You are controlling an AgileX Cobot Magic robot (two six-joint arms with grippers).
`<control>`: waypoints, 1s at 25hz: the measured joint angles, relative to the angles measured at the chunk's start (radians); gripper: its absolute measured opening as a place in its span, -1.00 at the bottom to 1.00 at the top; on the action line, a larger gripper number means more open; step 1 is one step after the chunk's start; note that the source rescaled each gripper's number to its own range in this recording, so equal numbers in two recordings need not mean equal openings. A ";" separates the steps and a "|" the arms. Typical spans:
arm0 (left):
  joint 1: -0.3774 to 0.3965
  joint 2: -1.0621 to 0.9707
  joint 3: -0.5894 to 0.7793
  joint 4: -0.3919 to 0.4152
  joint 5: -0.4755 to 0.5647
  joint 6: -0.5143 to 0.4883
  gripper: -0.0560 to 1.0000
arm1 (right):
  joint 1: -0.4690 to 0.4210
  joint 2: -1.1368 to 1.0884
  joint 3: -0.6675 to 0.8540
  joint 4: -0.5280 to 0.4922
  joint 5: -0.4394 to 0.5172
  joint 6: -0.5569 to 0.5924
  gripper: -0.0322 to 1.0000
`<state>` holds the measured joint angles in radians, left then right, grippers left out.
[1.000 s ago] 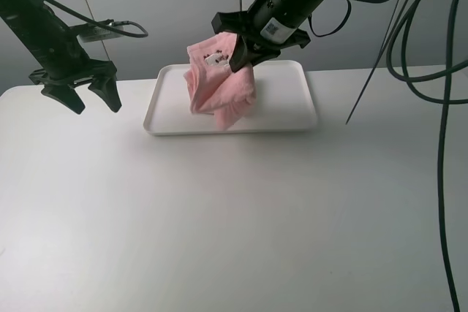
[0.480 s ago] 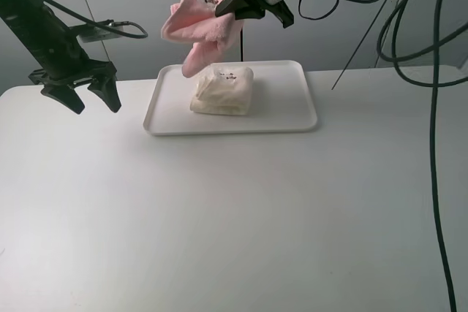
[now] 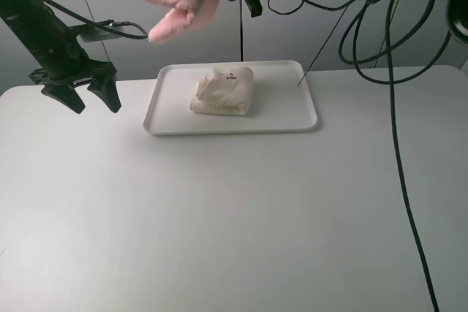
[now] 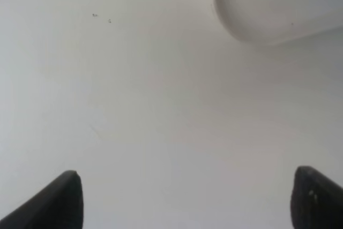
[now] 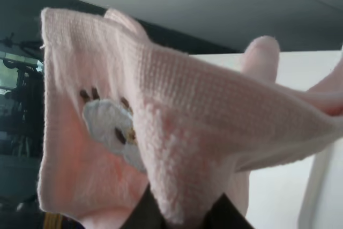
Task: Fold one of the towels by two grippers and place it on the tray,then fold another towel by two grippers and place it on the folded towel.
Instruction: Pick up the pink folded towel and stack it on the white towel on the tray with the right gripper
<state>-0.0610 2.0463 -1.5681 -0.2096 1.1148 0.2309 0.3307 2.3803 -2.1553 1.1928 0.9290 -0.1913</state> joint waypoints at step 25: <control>0.000 0.000 0.000 -0.002 0.002 0.000 0.99 | -0.001 0.162 -0.002 -0.411 -0.017 0.046 0.19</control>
<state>-0.0610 2.0463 -1.5681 -0.2115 1.1166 0.2309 0.3299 2.5420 -2.1572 0.7821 0.9123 -0.1454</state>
